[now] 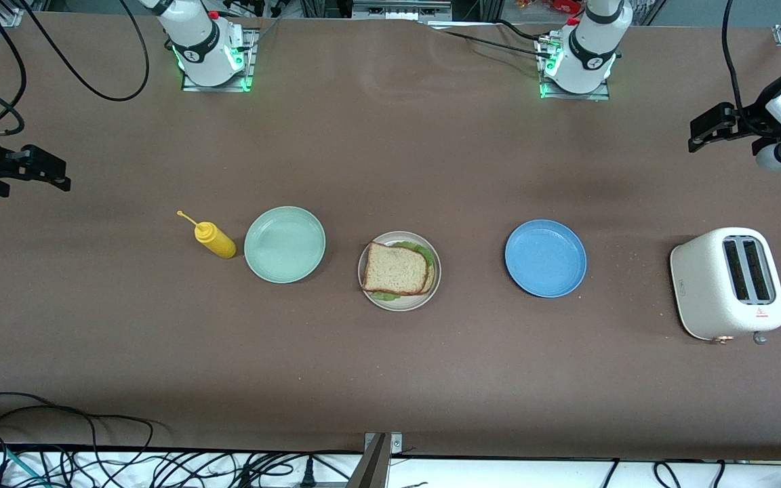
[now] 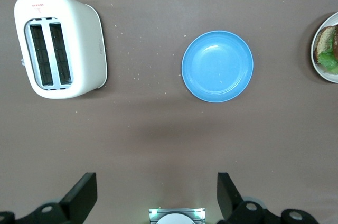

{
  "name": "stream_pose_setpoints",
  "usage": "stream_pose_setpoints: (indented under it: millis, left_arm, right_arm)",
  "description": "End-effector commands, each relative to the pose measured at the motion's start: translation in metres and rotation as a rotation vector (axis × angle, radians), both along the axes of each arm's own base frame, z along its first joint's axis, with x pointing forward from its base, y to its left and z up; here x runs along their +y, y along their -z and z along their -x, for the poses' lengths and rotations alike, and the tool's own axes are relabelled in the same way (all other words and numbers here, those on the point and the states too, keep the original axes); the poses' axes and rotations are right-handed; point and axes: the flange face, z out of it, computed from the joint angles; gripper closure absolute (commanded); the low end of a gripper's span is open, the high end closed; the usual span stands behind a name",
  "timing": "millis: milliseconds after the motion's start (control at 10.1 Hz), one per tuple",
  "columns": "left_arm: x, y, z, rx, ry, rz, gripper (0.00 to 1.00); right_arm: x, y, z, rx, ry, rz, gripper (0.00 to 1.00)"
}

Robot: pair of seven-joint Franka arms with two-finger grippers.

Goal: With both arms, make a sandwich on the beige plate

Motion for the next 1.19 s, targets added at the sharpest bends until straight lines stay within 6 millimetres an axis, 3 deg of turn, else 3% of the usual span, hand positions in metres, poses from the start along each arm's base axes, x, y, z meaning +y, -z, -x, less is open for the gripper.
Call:
stream_pose_setpoints:
  millis: [0, 495, 1089]
  left_arm:
    - [0.000, 0.009, 0.008, 0.017, 0.018, -0.009, 0.00]
    - [0.016, 0.014, -0.001, 0.026, -0.023, 0.052, 0.00]
    - [0.017, 0.014, -0.002, 0.023, -0.028, 0.051, 0.00]
  right_arm:
    - [0.003, -0.006, 0.003, 0.015, -0.003, 0.013, 0.00]
    - [0.002, -0.007, 0.027, 0.013, 0.013, 0.011, 0.00]
    - [0.001, -0.008, 0.020, 0.013, 0.004, 0.014, 0.00]
